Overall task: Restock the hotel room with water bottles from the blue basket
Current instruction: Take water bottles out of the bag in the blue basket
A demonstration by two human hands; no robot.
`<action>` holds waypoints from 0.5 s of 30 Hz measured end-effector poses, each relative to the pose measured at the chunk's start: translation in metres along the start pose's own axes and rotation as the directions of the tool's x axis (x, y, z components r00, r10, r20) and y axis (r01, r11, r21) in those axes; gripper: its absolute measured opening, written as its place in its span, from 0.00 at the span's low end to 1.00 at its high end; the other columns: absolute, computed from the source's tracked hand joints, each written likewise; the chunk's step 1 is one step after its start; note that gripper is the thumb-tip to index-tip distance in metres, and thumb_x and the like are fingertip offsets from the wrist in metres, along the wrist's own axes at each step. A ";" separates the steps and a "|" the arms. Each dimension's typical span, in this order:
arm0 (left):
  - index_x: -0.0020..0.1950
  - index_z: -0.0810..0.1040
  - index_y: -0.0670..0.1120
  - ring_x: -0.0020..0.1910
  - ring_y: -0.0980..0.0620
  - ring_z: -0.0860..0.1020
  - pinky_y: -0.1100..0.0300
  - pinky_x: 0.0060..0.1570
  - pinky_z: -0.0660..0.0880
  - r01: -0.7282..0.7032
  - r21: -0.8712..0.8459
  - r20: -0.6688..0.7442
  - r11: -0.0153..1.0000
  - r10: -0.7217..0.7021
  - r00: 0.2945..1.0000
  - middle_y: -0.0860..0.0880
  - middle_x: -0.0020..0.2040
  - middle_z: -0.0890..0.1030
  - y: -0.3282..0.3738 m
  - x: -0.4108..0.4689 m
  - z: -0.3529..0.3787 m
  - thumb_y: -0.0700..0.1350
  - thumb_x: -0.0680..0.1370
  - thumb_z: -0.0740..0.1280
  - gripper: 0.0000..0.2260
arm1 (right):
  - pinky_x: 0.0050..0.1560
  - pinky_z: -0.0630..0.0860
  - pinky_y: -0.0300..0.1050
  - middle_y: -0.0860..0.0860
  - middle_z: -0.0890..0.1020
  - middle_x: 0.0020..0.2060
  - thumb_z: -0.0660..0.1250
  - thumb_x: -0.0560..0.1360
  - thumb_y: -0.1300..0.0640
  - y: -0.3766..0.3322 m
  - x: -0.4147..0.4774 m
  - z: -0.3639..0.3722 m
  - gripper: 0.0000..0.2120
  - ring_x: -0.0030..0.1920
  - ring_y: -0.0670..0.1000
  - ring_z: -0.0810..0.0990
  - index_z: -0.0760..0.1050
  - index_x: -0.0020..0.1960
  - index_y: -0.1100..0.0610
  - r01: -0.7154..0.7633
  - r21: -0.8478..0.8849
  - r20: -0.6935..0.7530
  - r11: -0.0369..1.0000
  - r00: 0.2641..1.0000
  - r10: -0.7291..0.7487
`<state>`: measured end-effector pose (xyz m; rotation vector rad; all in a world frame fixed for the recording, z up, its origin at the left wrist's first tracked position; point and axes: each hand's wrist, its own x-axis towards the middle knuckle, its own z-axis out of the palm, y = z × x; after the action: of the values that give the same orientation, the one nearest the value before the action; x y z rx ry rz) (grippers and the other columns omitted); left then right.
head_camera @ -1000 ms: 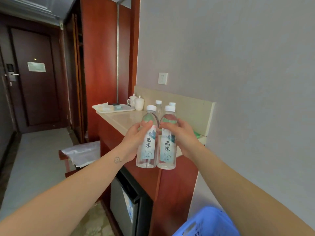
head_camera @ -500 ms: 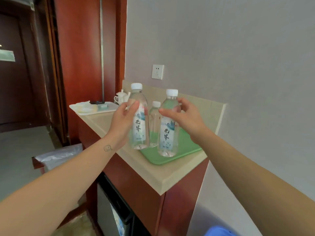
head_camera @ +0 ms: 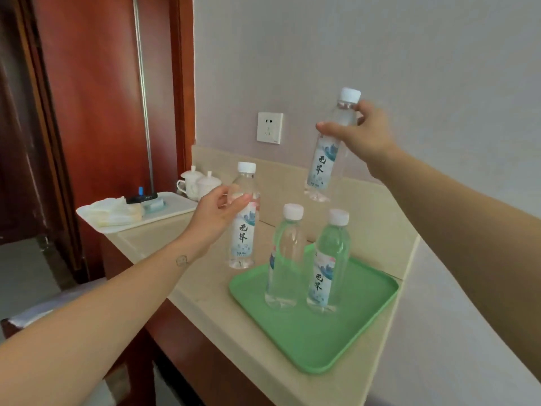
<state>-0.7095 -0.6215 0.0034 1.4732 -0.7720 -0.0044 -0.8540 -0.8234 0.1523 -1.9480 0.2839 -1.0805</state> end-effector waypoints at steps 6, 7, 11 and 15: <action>0.59 0.77 0.48 0.57 0.54 0.81 0.56 0.53 0.78 0.097 -0.090 0.162 0.991 -0.082 0.983 0.52 0.56 0.84 -0.032 0.039 0.026 0.56 0.68 0.74 0.23 | 0.36 0.72 0.35 0.48 0.79 0.42 0.81 0.65 0.56 0.071 0.003 -0.012 0.28 0.41 0.46 0.79 0.75 0.61 0.56 -0.157 -0.204 0.076 0.966 0.981 0.176; 0.59 0.77 0.48 0.57 0.53 0.81 0.56 0.53 0.78 0.119 -0.107 0.193 0.987 -0.097 0.976 0.51 0.56 0.83 -0.037 0.045 0.034 0.54 0.69 0.75 0.22 | 0.37 0.72 0.37 0.48 0.79 0.41 0.81 0.65 0.56 0.082 -0.001 -0.012 0.28 0.41 0.46 0.78 0.75 0.61 0.56 -0.184 -0.245 0.093 0.952 0.973 0.212; 0.62 0.76 0.48 0.60 0.50 0.79 0.51 0.59 0.77 0.156 -0.102 0.295 0.982 -0.120 0.948 0.50 0.58 0.82 -0.049 0.060 0.070 0.44 0.73 0.75 0.18 | 0.46 0.80 0.49 0.53 0.82 0.45 0.80 0.67 0.60 0.113 -0.018 -0.007 0.24 0.45 0.53 0.81 0.77 0.61 0.56 -0.276 -0.322 0.194 0.906 0.917 0.348; 0.61 0.75 0.50 0.53 0.53 0.82 0.57 0.48 0.80 0.182 -0.128 0.433 0.975 -0.110 0.895 0.50 0.56 0.81 -0.053 0.068 0.101 0.42 0.73 0.74 0.18 | 0.54 0.80 0.56 0.61 0.82 0.55 0.74 0.72 0.64 0.127 -0.028 -0.006 0.19 0.50 0.56 0.81 0.76 0.61 0.59 -0.310 -0.335 0.188 0.890 0.903 0.386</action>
<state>-0.6811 -0.7488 -0.0219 1.3826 -0.9822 -0.5097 -0.8505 -0.8875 0.0386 -2.1644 0.6647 -0.5698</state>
